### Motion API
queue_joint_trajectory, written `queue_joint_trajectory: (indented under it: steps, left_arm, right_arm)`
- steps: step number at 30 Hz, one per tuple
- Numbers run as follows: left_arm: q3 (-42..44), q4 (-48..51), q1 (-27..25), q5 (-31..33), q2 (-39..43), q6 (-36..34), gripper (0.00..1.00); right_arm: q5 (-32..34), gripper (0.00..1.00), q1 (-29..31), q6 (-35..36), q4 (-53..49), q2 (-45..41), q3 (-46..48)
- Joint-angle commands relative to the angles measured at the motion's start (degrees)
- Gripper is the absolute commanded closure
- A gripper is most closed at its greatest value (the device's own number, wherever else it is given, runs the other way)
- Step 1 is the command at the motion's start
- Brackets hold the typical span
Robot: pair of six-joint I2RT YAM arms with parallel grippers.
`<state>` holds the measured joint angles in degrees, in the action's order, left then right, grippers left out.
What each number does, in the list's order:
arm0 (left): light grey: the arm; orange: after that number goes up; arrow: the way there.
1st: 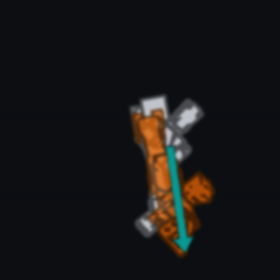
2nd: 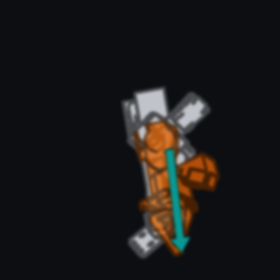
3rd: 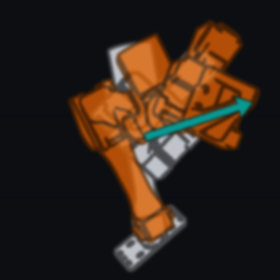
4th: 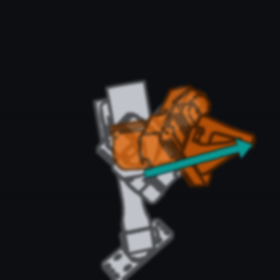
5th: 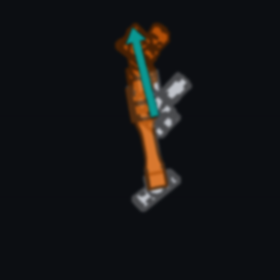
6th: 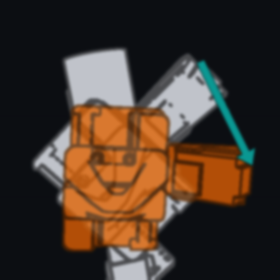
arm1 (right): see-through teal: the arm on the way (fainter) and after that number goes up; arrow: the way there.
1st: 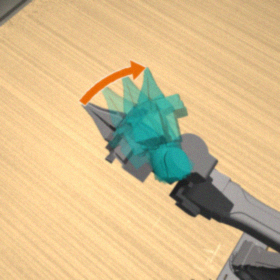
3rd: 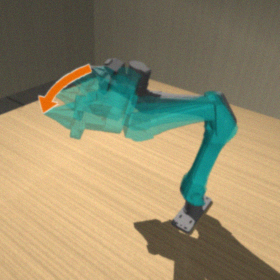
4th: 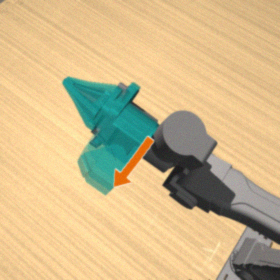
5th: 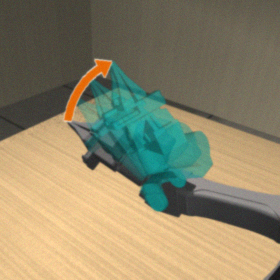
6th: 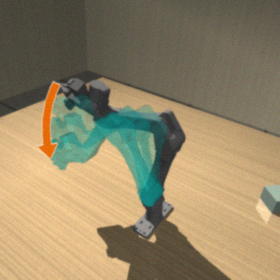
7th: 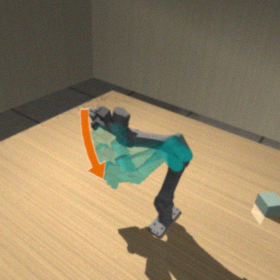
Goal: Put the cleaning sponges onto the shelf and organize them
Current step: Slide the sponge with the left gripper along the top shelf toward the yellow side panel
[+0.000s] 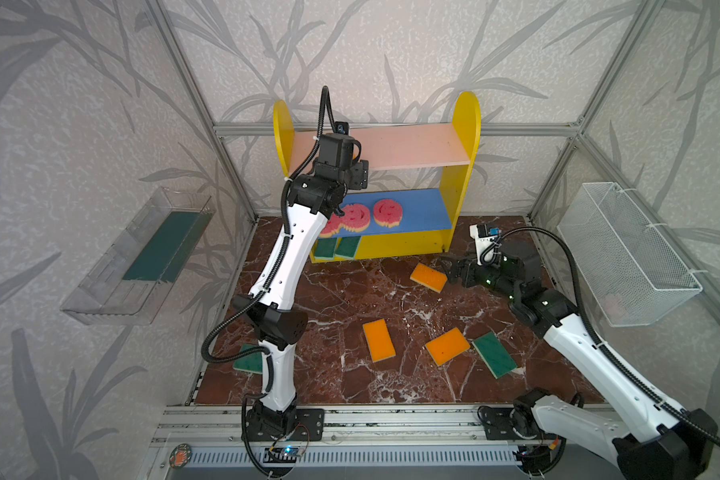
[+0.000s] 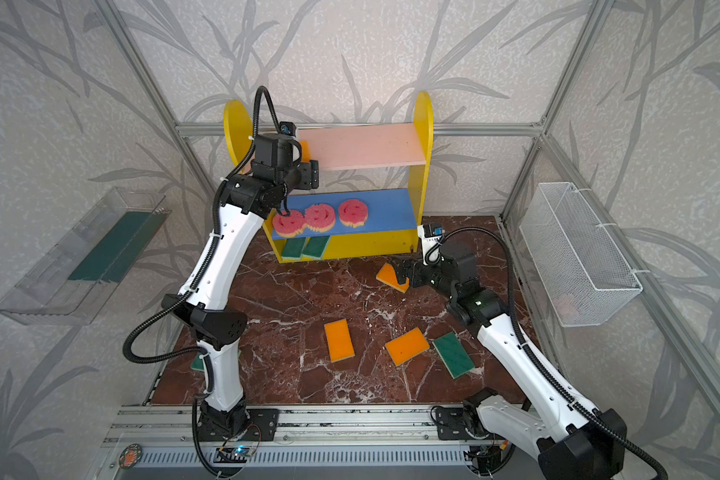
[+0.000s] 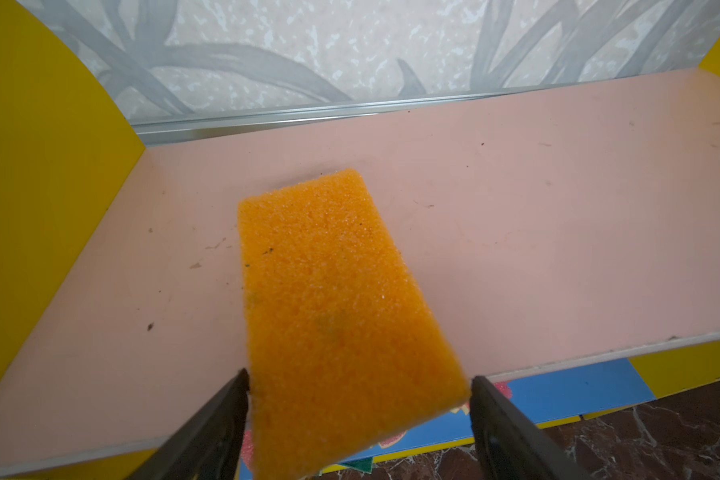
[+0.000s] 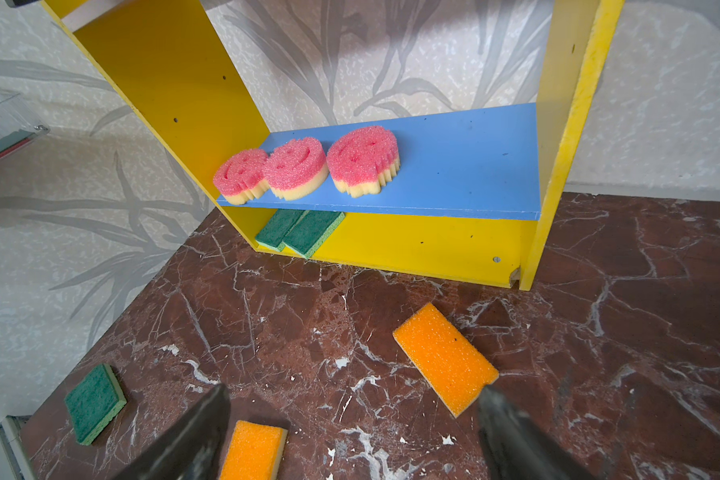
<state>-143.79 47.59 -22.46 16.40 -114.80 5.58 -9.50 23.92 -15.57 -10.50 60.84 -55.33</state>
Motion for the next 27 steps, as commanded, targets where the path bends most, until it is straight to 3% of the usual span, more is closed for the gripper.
queue_joint_trajectory:
  steps: [1,9,27]
  left_arm:
    - [-0.2,0.6,0.3,1.0,-0.5,-0.4,0.21]
    - [-0.1,0.9,1.7,0.6,1.0,-0.1,0.31]
    - [0.3,2.4,7.2,0.0,4.7,-0.4,0.34]
  right_arm:
    - [-0.4,0.09,-0.1,0.3,1.5,0.2,0.6]
    - [-0.5,0.1,-0.1,0.0,1.9,0.2,0.8]
    - [-1.4,0.1,-0.1,-0.5,2.3,0.3,0.9]
